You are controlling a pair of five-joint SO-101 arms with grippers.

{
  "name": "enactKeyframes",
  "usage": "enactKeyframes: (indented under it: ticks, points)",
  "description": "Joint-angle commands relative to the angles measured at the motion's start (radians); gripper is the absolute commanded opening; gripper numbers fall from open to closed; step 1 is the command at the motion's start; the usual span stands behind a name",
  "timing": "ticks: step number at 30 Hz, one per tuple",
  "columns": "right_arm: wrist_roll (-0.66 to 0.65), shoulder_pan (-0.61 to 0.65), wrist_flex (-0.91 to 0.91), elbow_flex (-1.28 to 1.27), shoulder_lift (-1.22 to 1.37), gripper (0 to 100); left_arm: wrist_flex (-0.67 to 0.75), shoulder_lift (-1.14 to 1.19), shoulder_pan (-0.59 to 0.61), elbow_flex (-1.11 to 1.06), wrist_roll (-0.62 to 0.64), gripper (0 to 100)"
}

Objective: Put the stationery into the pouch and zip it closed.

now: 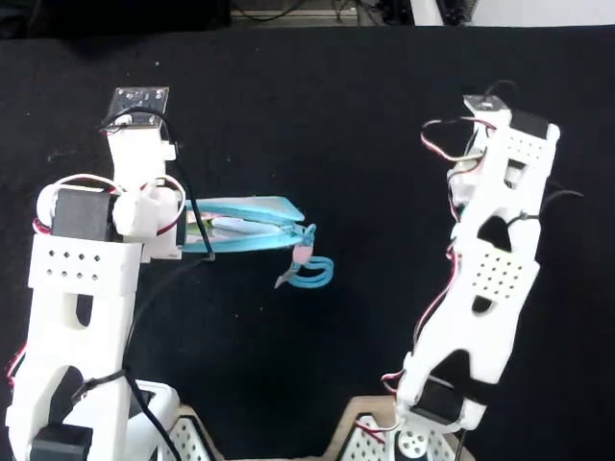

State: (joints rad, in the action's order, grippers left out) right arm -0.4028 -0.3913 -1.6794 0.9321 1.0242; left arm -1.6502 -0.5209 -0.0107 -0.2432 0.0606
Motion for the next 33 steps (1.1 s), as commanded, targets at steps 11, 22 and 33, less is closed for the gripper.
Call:
enactKeyframes:
  ticks: [11,22,33]
  points:
    - [0.233,0.084,-0.087,0.070,-0.117,1.0,0.002,0.017,0.013,-0.035,-0.002,3]
    - [0.342,0.242,0.333,-0.685,-0.515,1.1,0.002,0.017,0.018,-0.035,-0.002,3]
    - [0.350,0.262,0.519,-1.107,-0.819,1.1,0.002,0.017,0.019,-0.036,-0.003,3]
